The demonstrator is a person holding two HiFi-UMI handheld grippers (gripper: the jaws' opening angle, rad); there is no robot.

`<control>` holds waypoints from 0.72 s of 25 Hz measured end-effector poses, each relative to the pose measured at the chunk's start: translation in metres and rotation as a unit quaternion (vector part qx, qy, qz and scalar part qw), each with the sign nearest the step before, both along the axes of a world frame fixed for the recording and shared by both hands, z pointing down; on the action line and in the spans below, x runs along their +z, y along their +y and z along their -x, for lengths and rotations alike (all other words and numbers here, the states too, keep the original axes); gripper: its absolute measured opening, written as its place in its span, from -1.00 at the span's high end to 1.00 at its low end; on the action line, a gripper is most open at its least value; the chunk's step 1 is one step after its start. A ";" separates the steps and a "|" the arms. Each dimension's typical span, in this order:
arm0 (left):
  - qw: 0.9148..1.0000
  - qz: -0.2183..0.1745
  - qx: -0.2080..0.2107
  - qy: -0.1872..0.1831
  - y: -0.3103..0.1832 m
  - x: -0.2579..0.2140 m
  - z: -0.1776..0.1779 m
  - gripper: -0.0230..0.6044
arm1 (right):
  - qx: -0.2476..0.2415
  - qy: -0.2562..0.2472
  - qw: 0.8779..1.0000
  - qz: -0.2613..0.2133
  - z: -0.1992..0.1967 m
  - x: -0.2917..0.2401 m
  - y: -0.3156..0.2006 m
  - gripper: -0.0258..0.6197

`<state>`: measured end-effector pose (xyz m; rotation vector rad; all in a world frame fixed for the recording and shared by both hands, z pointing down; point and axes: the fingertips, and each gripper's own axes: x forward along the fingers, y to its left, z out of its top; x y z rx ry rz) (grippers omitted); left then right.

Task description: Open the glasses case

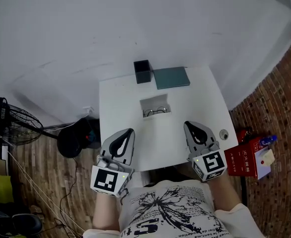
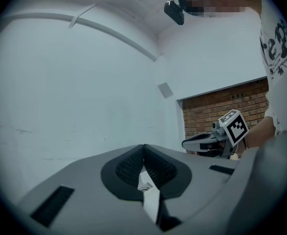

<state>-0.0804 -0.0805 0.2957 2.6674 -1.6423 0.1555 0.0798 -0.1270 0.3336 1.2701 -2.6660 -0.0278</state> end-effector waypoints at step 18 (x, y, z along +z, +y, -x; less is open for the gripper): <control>1.000 0.013 -0.004 -0.004 -0.009 0.007 -0.005 0.88 | -0.018 0.000 1.000 -0.023 0.005 -0.008 -0.003 0.88</control>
